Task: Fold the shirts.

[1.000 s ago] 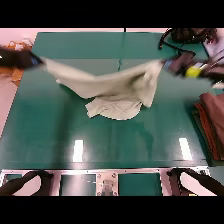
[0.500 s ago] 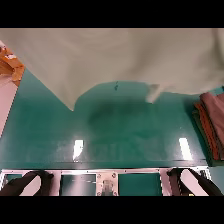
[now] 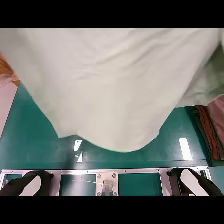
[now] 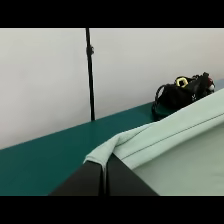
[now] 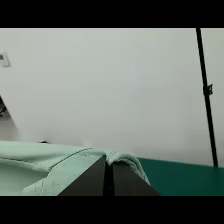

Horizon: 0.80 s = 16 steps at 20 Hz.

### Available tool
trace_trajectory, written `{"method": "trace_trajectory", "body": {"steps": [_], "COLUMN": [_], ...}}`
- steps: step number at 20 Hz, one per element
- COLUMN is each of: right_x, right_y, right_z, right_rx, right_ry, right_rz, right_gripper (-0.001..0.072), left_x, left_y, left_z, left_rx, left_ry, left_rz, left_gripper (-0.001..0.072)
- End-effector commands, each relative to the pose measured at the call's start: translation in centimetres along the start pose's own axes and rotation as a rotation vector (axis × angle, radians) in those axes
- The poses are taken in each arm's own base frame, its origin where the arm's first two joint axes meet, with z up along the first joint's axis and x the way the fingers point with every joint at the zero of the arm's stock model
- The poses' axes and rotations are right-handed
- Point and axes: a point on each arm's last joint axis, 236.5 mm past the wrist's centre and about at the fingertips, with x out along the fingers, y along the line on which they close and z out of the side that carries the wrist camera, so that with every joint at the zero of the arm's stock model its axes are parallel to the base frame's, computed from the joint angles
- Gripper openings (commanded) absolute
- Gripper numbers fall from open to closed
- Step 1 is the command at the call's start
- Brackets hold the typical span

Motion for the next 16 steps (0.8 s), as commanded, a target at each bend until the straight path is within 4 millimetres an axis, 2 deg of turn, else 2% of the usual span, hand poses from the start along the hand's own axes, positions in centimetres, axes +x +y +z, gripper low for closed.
{"method": "trace_trajectory", "body": {"steps": [1,3,6,9,11,13,14,15,16], "right_x": [5.0,8.6,14.3,18.8,20.1,20.4,20.3,20.0,19.6], "right_y": [-4.9,-8.2,-12.4,-15.5,-17.1,-18.2,-18.5,-18.7,-19.2], "right_z": [-7.5,-12.9,-22.7,-33.3,-39.9,-46.1,-48.2,-49.8,-50.4], "right_rx": [0.103,0.174,0.269,0.378,0.445,0.511,0.538,0.559,0.575], "right_ry": [0.142,0.214,0.349,0.515,0.617,0.719,0.757,0.79,0.805], "right_rz": [0.012,-0.017,-0.034,-0.054,-0.074,-0.091,-0.095,-0.095,-0.096], "right_gripper": [0.0014,0.0015,0.0015,0.0015,0.0015,0.0015,0.0016,0.0069,0.0185], "left_x": [6.8,11.5,19.1,24.6,26.8,28.5,28.9,29.2,29.2], "left_y": [4.2,5.7,7.5,9.0,9.2,8.5,8.0,7.5,7.2], "left_z": [-6.7,-11.4,-20.4,-29.5,-34.9,-39.7,-41.6,-43.3,-44.3], "left_rx": [-0.083,-0.12,-0.178,-0.274,-0.321,-0.357,-0.372,-0.398,-0.417], "left_ry": [0.148,0.248,0.4,0.518,0.59,0.657,0.689,0.72,0.744], "left_rz": [-0.03,-0.072,-0.123,-0.13,-0.136,-0.151,-0.161,-0.166,-0.17], "left_gripper": [0.0021,0.0021,0.0021,0.0021,0.0021,0.0021,0.0022,0.0024,0.0209]}}
